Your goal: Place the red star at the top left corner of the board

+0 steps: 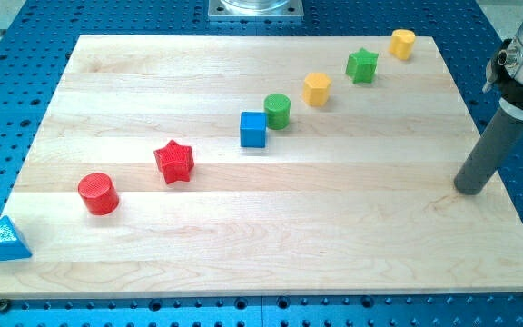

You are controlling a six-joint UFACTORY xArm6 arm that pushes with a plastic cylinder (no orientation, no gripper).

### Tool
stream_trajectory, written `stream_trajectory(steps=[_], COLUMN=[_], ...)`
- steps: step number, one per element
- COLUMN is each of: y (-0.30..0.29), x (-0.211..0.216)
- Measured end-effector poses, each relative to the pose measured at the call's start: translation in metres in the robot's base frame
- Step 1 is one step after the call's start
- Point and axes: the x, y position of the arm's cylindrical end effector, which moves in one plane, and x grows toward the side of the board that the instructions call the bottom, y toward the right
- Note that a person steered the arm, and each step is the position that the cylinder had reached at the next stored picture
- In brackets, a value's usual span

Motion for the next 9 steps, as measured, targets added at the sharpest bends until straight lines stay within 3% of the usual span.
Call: stream_trajectory(steps=[2, 3, 4, 5, 6, 7, 8, 9], y=[-0.02, -0.074, -0.177, -0.266, -0.318, -0.334, -0.347, -0.363], x=[0.016, 0.013, 0.031, 0.016, -0.001, -0.008, 0.033, -0.04])
